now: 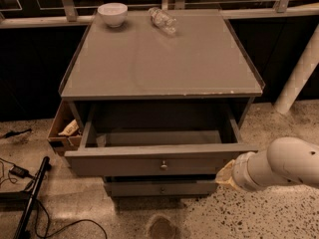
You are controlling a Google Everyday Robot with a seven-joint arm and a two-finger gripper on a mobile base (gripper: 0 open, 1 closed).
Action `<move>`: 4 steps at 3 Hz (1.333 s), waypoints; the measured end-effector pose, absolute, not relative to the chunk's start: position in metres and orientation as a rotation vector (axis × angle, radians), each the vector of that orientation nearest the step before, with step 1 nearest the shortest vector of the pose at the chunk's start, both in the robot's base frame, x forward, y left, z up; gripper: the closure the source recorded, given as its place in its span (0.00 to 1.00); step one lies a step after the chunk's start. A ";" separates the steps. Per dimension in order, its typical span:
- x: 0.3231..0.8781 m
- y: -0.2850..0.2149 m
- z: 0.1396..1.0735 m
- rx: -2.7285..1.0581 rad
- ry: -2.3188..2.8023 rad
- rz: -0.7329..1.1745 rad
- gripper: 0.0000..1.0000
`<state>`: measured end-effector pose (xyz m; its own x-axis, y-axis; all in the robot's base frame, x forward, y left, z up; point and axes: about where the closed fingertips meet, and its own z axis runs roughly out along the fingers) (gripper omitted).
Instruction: Close top drawer
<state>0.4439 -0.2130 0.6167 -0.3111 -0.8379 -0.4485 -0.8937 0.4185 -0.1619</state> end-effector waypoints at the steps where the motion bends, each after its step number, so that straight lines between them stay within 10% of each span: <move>1: 0.451 -0.207 0.616 -1.473 2.142 0.128 1.00; 4: 0.499 -0.195 0.622 -1.421 1.852 -0.150 1.00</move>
Offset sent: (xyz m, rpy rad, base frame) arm 0.0390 0.0210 0.0084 -0.0223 -0.3805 0.0686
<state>0.4988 -0.1946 0.6225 -0.0693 -0.8614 -0.5032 -0.7692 0.3674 -0.5229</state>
